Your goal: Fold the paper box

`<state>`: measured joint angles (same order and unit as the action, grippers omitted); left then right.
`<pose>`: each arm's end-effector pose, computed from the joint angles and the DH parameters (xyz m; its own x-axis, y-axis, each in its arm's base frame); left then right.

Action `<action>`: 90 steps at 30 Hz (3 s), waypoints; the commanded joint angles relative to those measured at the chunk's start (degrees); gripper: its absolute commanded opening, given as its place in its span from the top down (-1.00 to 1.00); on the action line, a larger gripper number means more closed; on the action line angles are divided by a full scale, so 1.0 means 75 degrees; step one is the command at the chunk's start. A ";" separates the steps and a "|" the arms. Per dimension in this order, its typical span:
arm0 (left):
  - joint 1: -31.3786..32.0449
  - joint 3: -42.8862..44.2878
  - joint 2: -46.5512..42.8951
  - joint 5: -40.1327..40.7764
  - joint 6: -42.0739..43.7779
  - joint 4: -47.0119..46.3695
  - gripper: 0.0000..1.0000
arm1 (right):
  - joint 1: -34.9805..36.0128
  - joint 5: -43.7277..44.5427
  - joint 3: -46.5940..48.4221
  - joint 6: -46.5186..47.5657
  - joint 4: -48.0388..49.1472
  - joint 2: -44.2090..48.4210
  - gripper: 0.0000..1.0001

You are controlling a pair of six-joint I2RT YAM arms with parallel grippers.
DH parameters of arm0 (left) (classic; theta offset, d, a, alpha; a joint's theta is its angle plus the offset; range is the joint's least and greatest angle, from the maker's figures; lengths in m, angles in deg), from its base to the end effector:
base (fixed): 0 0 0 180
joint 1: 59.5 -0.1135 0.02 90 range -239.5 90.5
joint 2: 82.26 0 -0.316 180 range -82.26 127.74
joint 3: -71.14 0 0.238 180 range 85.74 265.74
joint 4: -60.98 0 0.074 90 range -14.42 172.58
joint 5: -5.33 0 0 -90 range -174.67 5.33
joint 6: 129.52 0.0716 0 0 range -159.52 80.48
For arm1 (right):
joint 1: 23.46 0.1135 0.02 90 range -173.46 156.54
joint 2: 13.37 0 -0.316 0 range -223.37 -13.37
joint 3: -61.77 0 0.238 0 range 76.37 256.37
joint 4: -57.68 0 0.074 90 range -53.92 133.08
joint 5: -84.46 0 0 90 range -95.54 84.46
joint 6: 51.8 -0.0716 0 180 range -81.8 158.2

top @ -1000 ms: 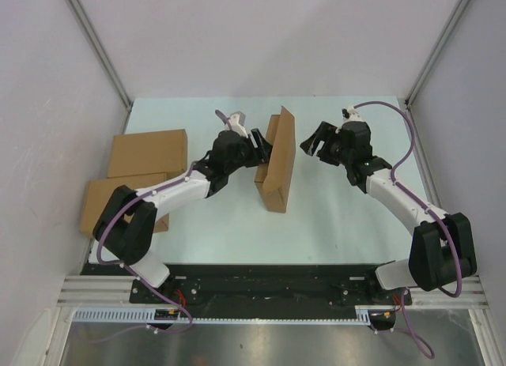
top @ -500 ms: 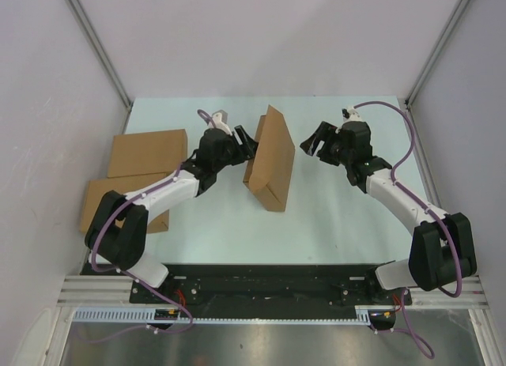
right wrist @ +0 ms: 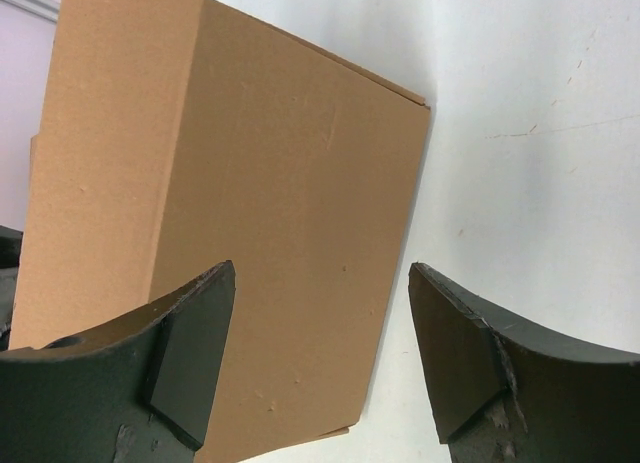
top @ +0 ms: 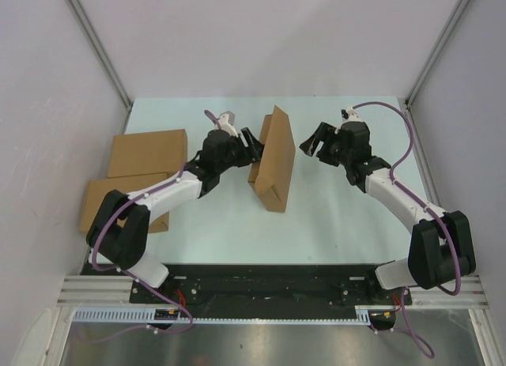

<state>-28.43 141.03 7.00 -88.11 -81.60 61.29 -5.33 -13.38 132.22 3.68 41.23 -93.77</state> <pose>0.3211 -0.1985 0.3015 -0.5918 -0.4245 -0.6853 0.2250 0.7294 -0.6460 0.3120 0.1124 0.3195 -0.5887 0.3980 -0.7036 -0.1102 0.8228 0.5576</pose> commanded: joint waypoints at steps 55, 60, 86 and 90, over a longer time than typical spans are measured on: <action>-0.0241 0.0468 0.1400 -0.1839 -0.0425 -0.1237 -0.08 | -0.0121 -0.0221 0.0264 0.0044 0.0492 -0.0037 -0.53; 0.0134 0.0562 0.1424 -0.1195 0.0067 -0.0710 -0.06 | -0.0120 -0.0268 0.0263 0.0033 0.0504 -0.0178 -0.53; 0.0978 -0.0352 0.1283 -0.0057 -0.0564 -0.0744 -0.05 | 0.0207 -0.1029 0.0264 0.0044 0.0715 -0.0846 -0.50; 0.1107 -0.0504 0.1260 -0.0033 -0.0752 -0.0908 -0.05 | 0.0278 -0.1193 0.0264 0.0080 0.0762 -0.0963 -0.49</action>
<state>-22.96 140.79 15.43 -86.84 -87.09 46.06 -5.04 -19.15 132.99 3.26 47.88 -98.93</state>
